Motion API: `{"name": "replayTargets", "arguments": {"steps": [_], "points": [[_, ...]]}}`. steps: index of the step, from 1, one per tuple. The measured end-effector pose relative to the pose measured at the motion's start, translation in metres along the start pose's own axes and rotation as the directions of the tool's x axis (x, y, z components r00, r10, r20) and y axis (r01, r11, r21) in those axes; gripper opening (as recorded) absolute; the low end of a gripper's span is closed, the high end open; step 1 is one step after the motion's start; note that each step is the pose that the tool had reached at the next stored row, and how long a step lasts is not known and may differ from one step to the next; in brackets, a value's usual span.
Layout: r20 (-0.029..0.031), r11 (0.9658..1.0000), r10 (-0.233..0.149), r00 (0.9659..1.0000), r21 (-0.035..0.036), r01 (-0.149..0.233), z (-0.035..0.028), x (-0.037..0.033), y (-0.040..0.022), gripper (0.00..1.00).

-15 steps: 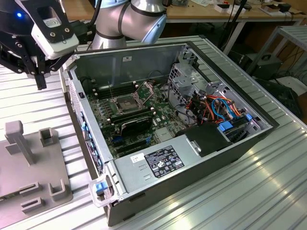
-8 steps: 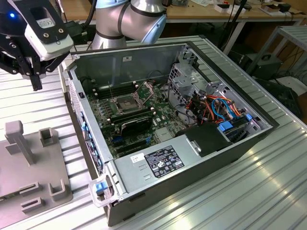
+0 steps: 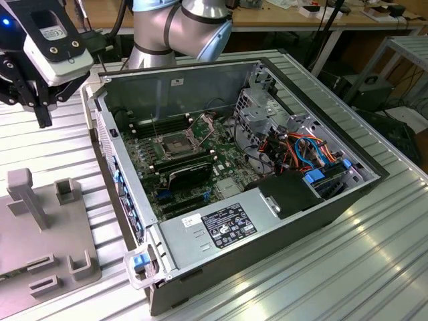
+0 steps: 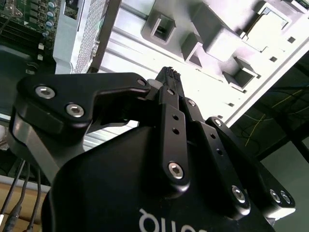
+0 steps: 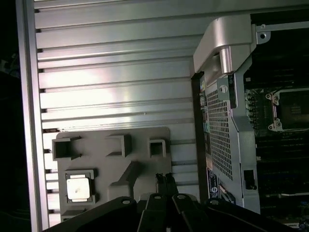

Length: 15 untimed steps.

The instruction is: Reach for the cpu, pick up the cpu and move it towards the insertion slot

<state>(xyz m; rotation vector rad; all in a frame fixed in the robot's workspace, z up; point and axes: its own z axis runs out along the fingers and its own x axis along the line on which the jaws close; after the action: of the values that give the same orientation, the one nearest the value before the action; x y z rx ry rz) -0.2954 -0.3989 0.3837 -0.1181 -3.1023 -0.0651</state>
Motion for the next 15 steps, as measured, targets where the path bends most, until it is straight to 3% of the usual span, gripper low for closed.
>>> {"name": "replayTargets", "arguments": {"steps": [7, 15], "points": [[-0.0031, 1.0, 0.0, 1.0, 0.0003, 0.0, 0.0009, 0.0114, -0.0009, 0.11], [-0.0059, 1.0, 0.0, 1.0, 0.0004, 0.0, 0.0016, 0.0194, -0.0015, 0.11]]}}
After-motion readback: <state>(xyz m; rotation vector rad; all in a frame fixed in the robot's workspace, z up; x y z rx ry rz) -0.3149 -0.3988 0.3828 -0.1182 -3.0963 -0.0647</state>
